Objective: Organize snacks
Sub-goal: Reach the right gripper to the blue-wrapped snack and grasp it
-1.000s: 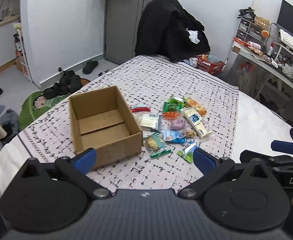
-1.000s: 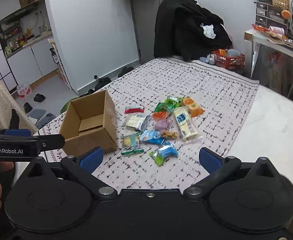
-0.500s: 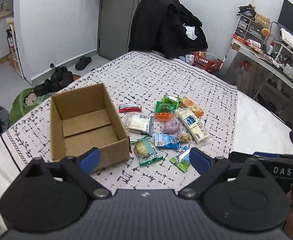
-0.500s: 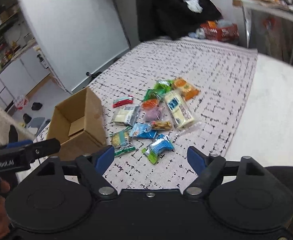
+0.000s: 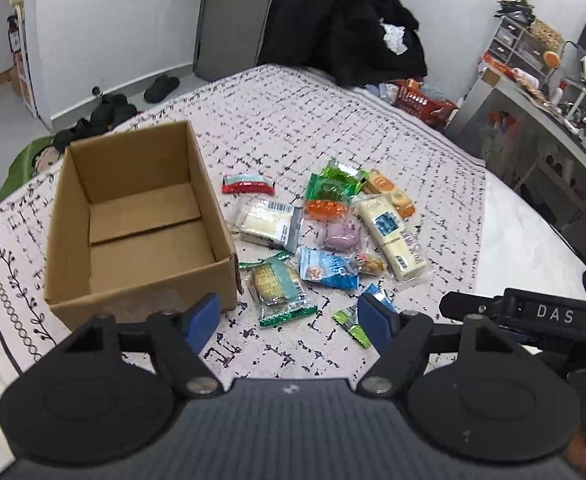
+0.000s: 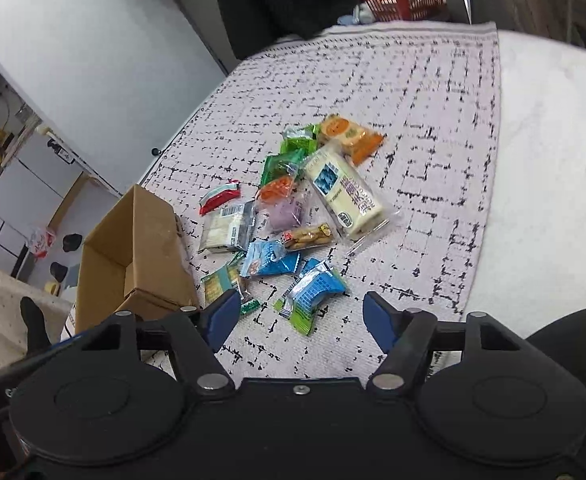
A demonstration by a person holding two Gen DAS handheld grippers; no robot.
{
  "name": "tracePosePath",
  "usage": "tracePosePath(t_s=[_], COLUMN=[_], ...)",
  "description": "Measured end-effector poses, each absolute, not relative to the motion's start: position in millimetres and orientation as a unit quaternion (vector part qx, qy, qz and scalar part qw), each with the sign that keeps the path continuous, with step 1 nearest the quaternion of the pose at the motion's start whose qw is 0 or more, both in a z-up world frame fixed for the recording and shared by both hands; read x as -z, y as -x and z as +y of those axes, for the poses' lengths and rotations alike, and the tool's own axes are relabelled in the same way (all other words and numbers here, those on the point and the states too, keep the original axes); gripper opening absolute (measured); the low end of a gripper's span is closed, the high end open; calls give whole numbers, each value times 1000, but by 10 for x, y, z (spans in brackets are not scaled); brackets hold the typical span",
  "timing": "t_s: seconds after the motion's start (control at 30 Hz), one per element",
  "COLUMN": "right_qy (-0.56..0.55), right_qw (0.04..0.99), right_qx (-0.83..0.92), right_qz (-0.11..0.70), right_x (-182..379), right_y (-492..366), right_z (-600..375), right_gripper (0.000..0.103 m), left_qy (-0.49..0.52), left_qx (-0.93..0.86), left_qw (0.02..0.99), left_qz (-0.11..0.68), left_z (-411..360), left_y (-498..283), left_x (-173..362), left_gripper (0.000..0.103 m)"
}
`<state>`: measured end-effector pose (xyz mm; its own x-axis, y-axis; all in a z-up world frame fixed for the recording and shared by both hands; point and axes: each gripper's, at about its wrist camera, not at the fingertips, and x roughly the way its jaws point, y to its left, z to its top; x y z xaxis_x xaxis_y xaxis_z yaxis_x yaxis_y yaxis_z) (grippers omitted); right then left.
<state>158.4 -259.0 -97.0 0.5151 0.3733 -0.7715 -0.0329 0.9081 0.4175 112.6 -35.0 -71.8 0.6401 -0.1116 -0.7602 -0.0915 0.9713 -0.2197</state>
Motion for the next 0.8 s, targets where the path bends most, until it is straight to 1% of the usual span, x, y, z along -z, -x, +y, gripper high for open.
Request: tracePosePath(t_s=[0.17,0.47,0.8], right_qy=[-197,-227,-277], right_qw=[840,824,795], right_qx=[-124,-116,-111], right_qz=[489,505,528], right_x=[1103,1345,1615], right_y=[-1695,-1817,-1948], right_z=[-2579,-2608,-2657], right_gripper=[66,67,67], left_qy=[129,153,151], left_qx=[-6,-18,-26], left_qw=[891,891,894], left_qz=[435,426,421], left_z=[-382,-435,-545], left_y=[-1259,-1404,-1537], left_x=[872,1179,1445], left_gripper=[75,75,75])
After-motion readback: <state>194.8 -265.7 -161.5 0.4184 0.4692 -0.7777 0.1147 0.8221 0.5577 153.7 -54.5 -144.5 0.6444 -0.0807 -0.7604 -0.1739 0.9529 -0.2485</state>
